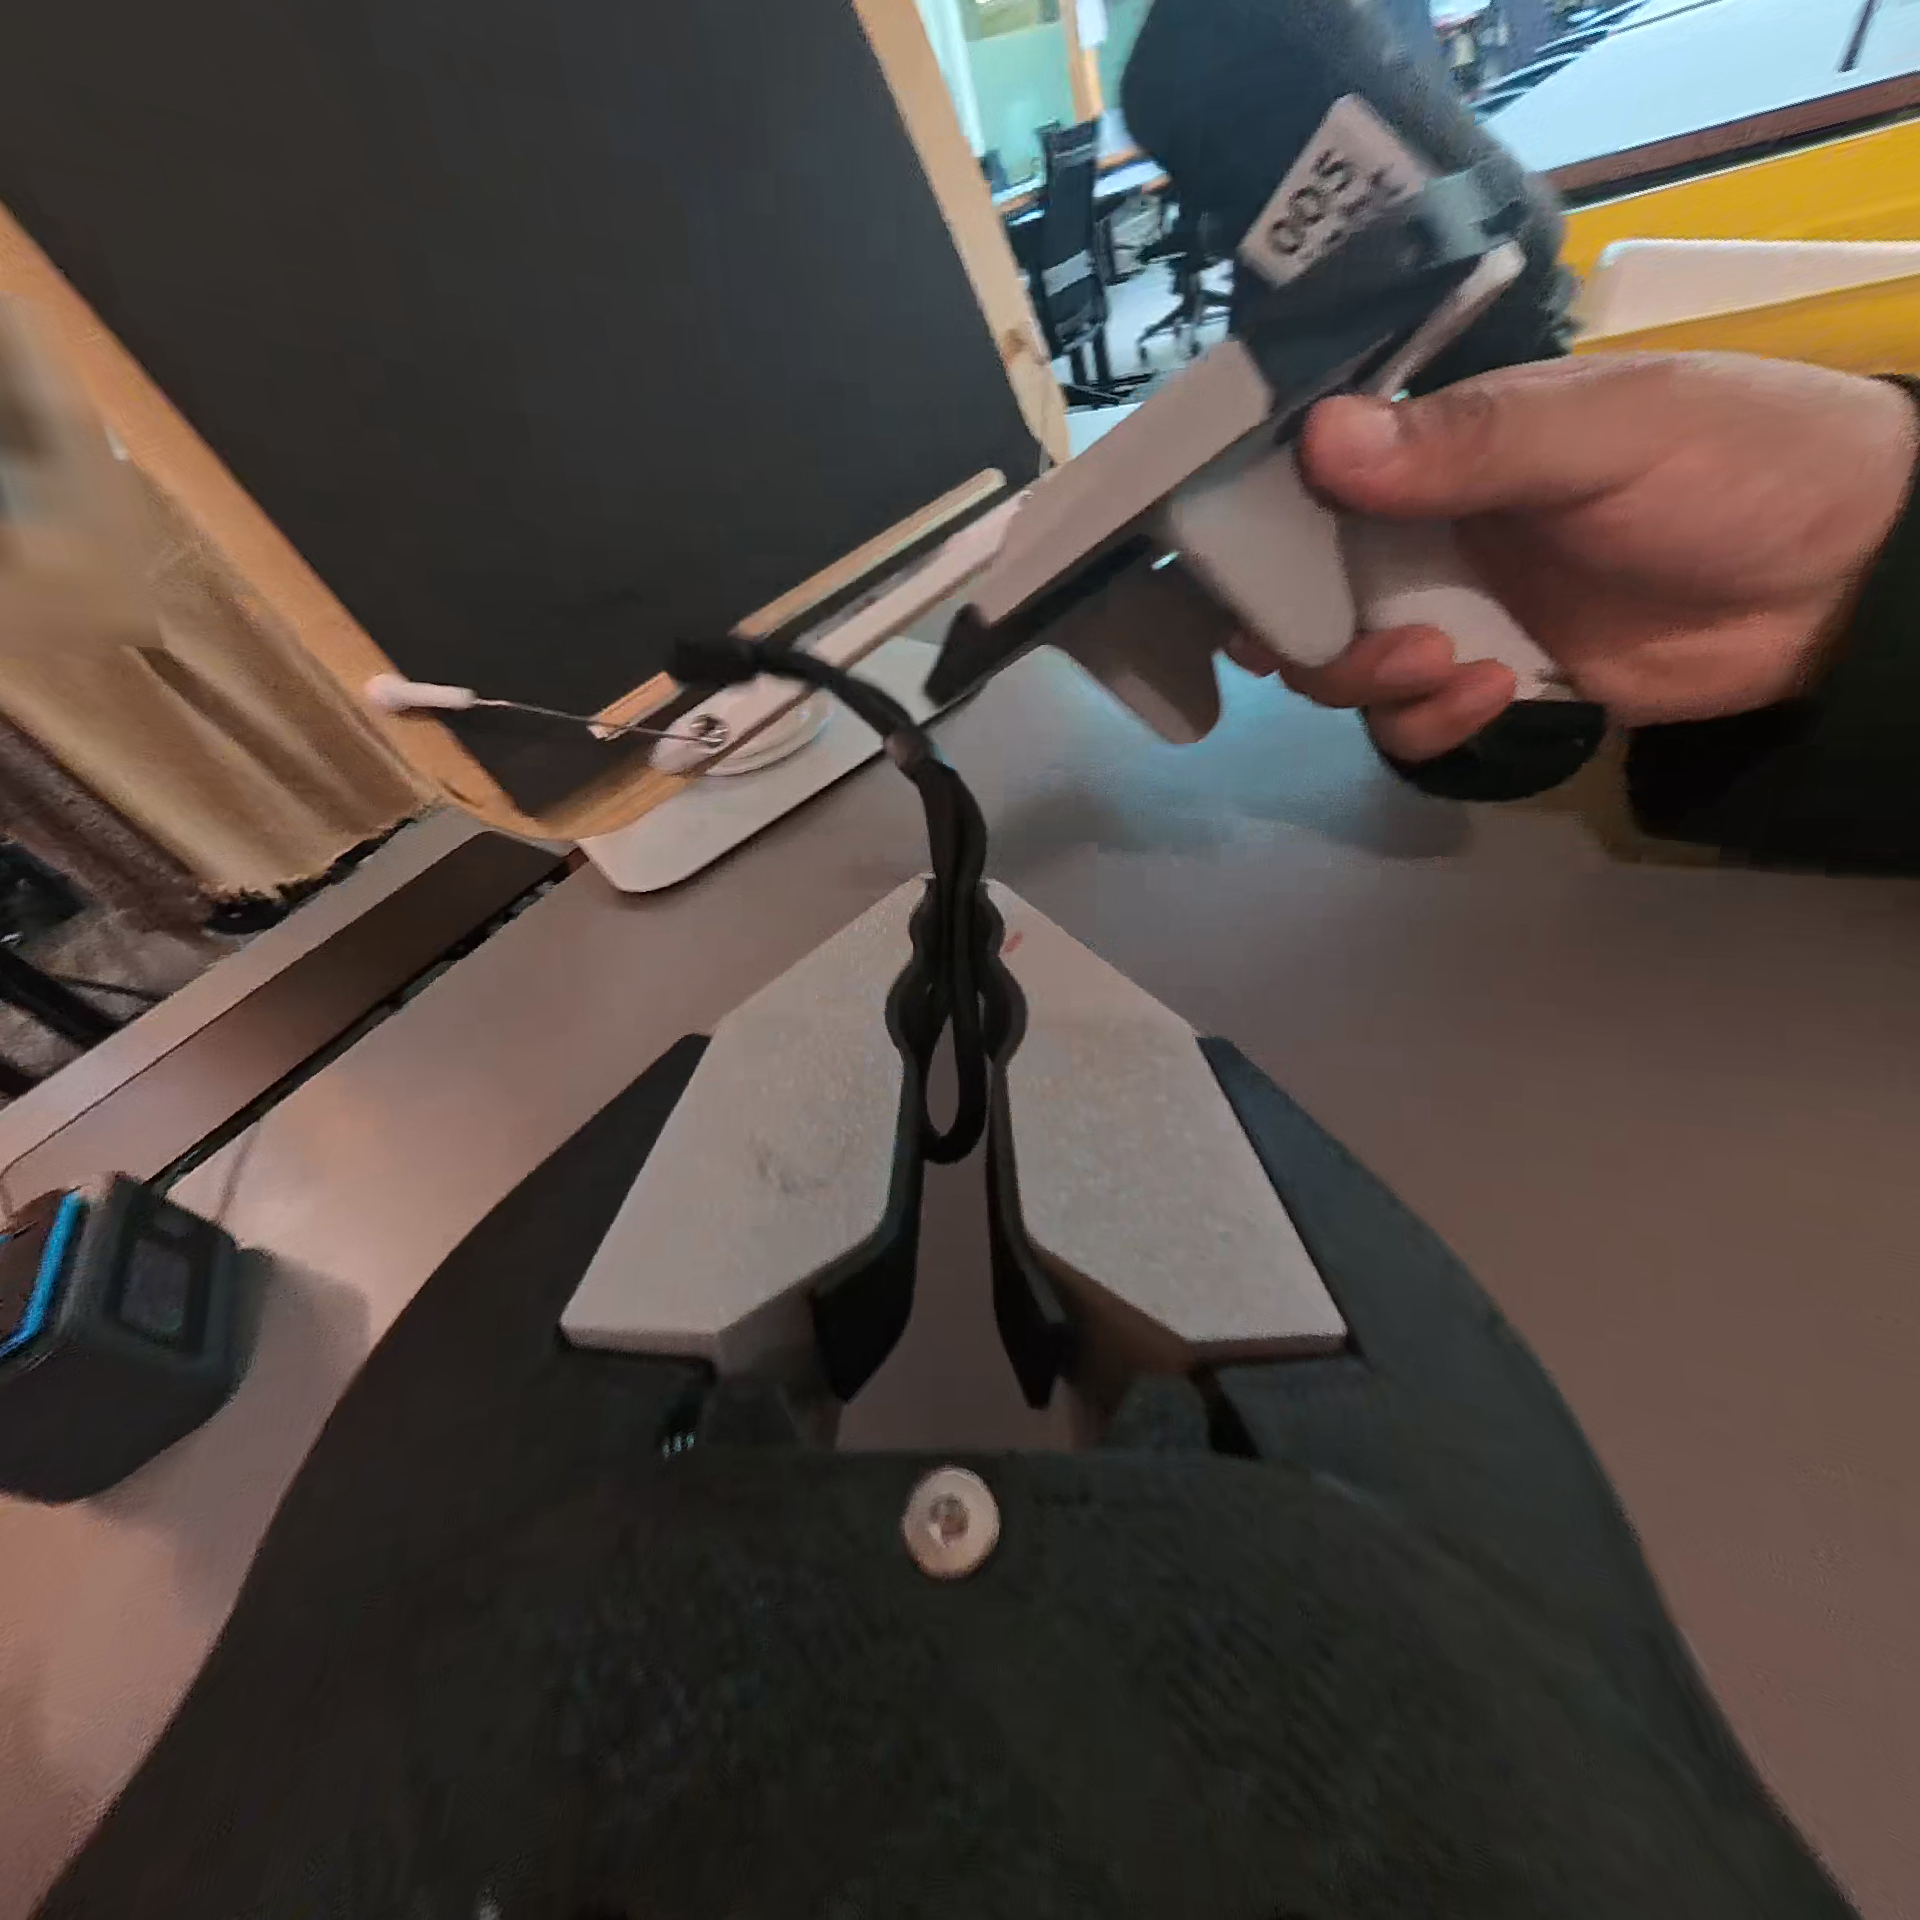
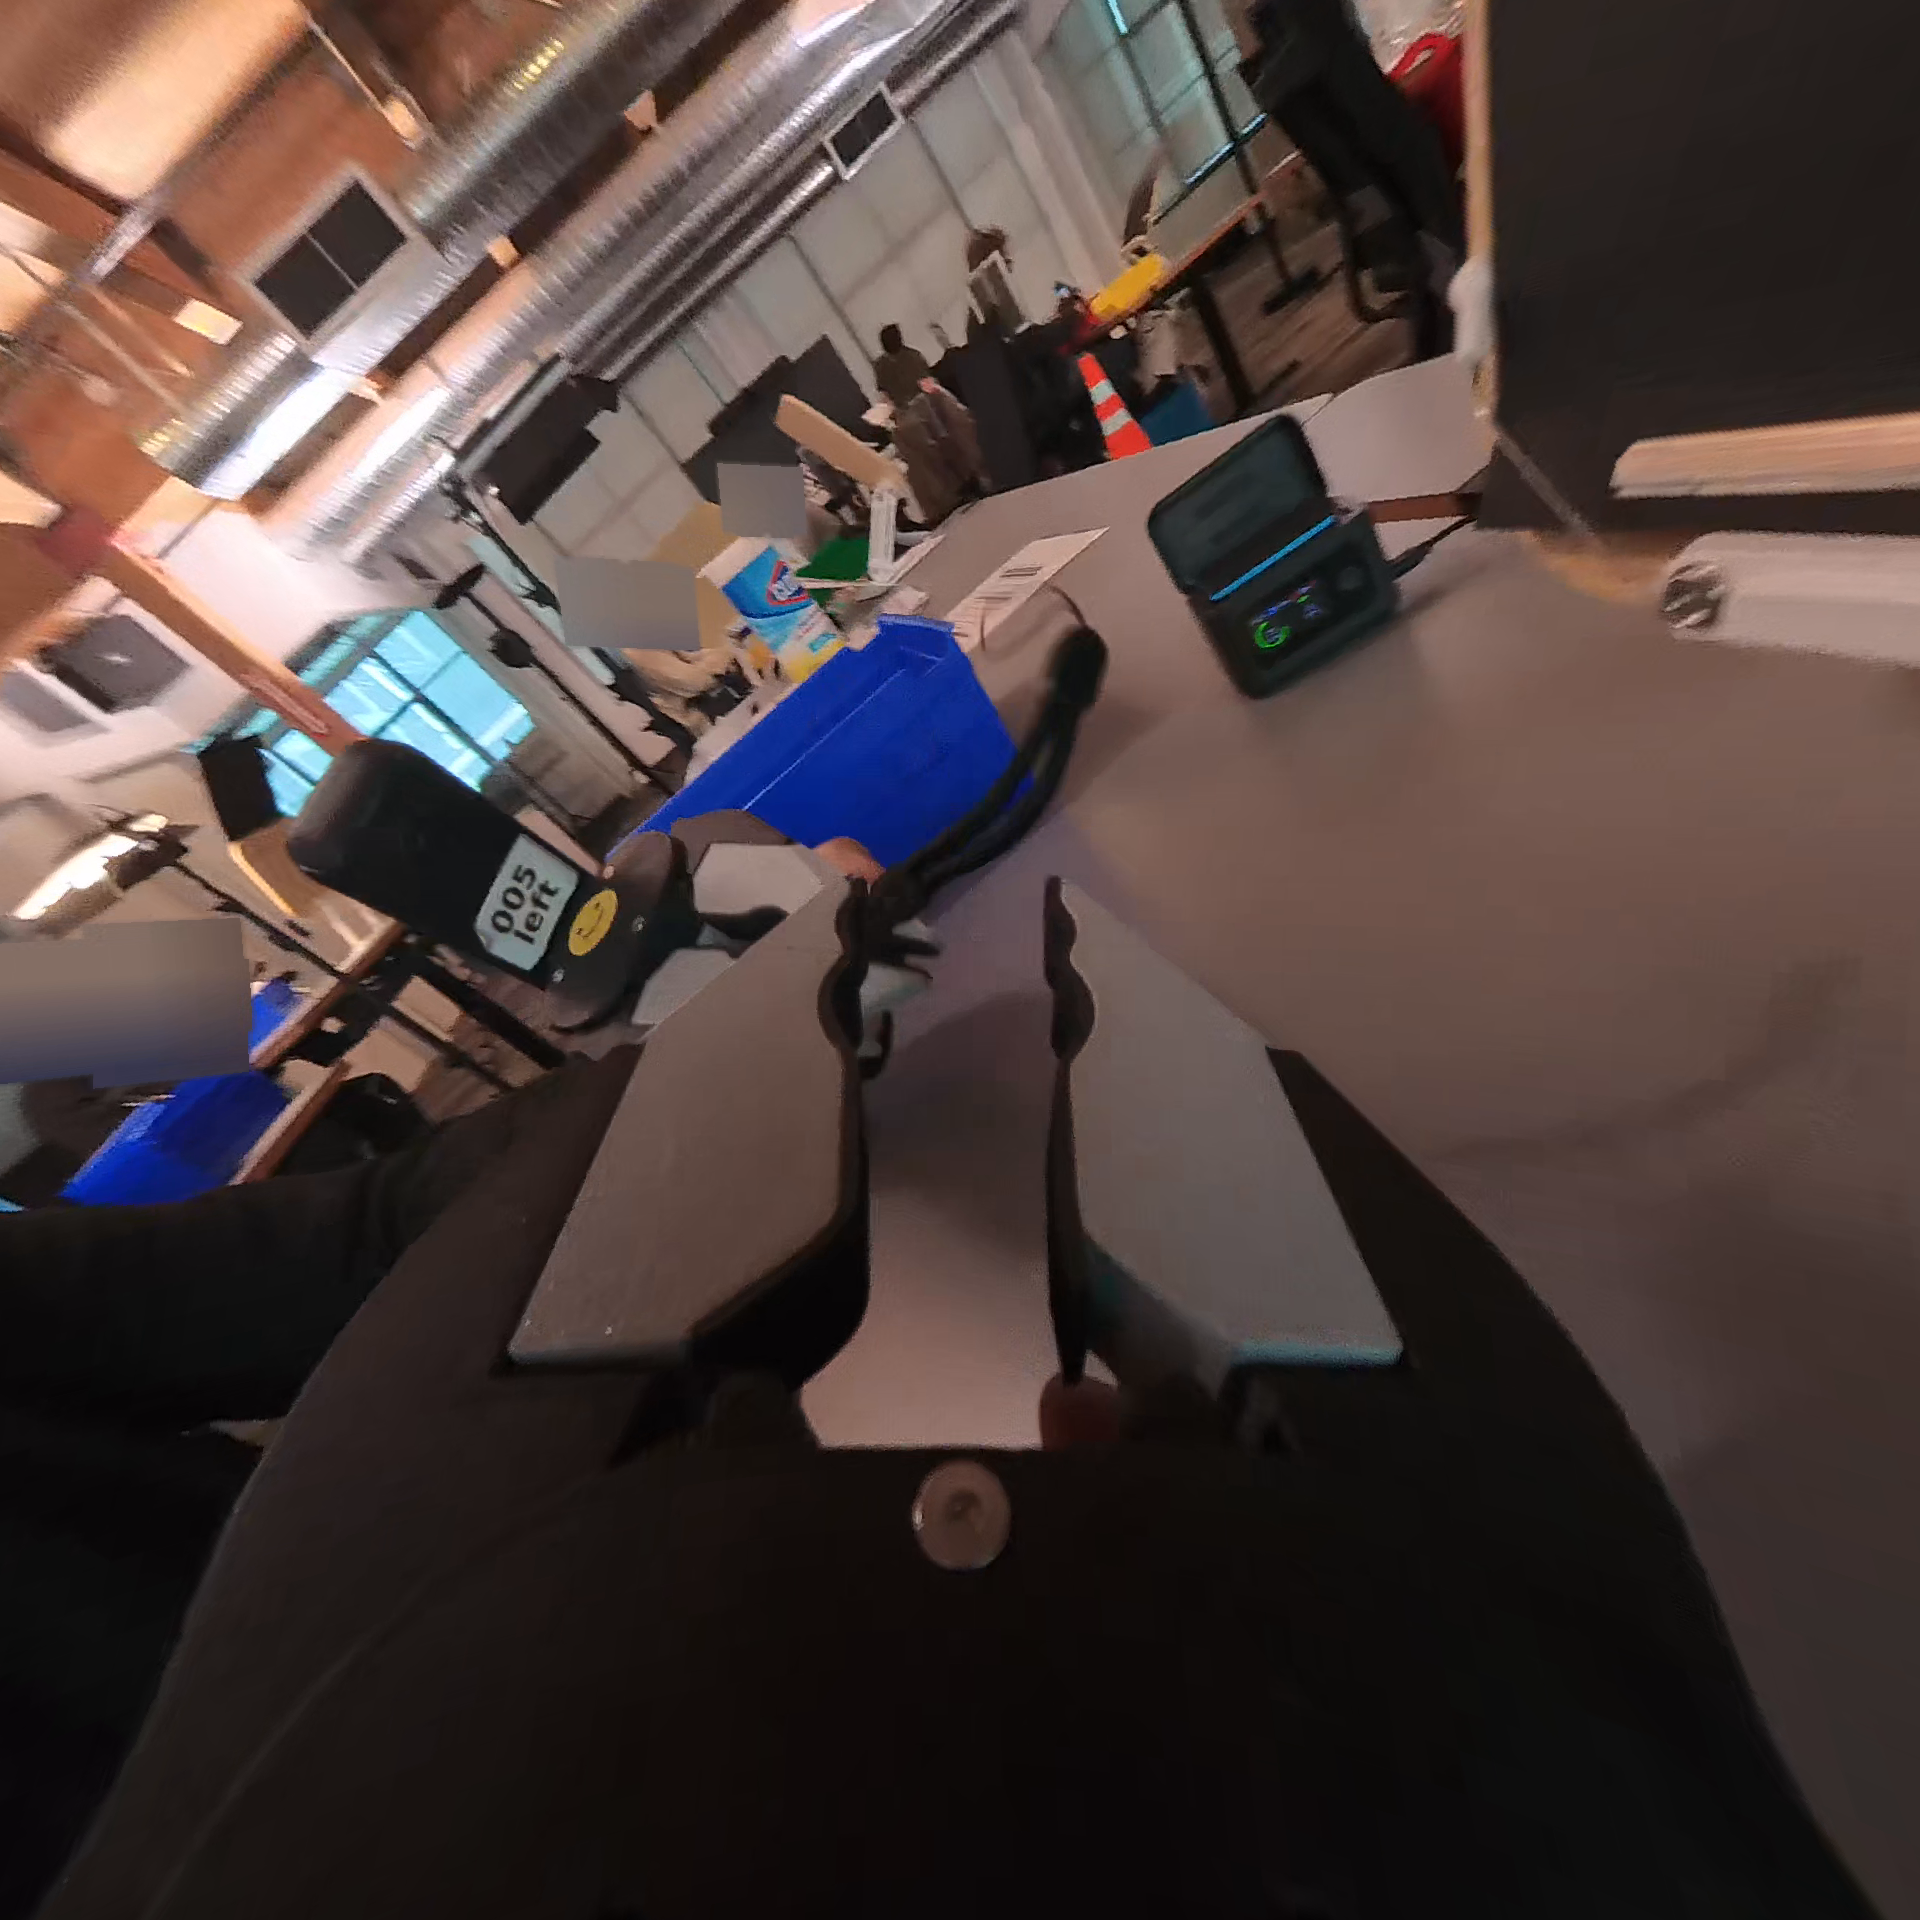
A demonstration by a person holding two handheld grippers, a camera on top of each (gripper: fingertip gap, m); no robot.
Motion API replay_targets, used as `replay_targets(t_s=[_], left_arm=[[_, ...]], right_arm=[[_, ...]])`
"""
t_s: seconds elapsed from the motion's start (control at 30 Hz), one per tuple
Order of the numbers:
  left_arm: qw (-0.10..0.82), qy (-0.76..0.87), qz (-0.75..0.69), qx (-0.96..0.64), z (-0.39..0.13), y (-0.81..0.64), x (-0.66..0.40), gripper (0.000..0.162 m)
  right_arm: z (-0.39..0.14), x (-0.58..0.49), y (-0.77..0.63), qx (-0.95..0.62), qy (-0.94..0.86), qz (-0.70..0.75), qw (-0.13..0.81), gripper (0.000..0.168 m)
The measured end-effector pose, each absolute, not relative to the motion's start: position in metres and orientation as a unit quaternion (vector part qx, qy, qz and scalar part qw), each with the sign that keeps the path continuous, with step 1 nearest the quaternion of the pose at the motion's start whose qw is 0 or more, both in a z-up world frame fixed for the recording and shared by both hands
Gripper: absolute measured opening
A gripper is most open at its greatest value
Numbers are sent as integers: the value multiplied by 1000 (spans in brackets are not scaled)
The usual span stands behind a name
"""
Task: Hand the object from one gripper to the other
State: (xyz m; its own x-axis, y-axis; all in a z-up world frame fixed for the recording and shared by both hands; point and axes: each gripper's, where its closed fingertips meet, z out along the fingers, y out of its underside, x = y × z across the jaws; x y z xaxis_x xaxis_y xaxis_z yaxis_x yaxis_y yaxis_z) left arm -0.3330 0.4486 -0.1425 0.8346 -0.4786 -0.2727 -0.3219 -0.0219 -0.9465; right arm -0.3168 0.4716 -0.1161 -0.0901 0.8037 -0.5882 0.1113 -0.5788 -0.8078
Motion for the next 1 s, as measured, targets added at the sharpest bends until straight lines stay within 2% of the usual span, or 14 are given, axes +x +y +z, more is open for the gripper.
replay_targets(t_s=[0.17, 0.23, 0.33, 0.43, 0.57, 0.77, 0.8, 0.83, 0.87, 0.97, 1.0], left_arm=[[640, 292, 30, -710, -138, 452, -356, 2], [634, 319, 60, -702, -140, 451, -353, 2], [632, 354, 78, -685, -141, 446, -343, 3], [625, 380, 31, -681, -144, 436, -326, 2], [621, 350, -83, -696, -139, 429, -315, 2], [595, 318, -204, -710, -137, 421, -307, 2], [592, 313, -217, -710, -137, 420, -306, 2], [592, 310, -223, -710, -136, 419, -305, 2], [596, 305, -220, -710, -136, 421, -307, 2], [618, 287, -183, -709, -132, 428, -319, 7], [625, 283, -168, -708, -131, 429, -323, 17]], right_arm=[[-107, -309, 469, -600, -436, 588, 323, 48], [-117, -316, 457, -594, -500, 528, 344, 53], [-139, -326, 447, -580, -589, 399, 397, 52], [-152, -326, 458, -562, -631, 263, 466, 41], [-160, -327, 454, -537, -663, 208, 478, 48], [-144, -330, 450, -485, -666, 162, 543, 32], [-143, -330, 448, -474, -670, 154, 550, 24], [-141, -329, 446, -463, -674, 145, 557, 7], [-137, -329, 445, -455, -671, 141, 568, 2], [-127, -323, 460, -501, -628, 174, 569, 0], [-123, -321, 467, -526, -605, 203, 562, 0]])
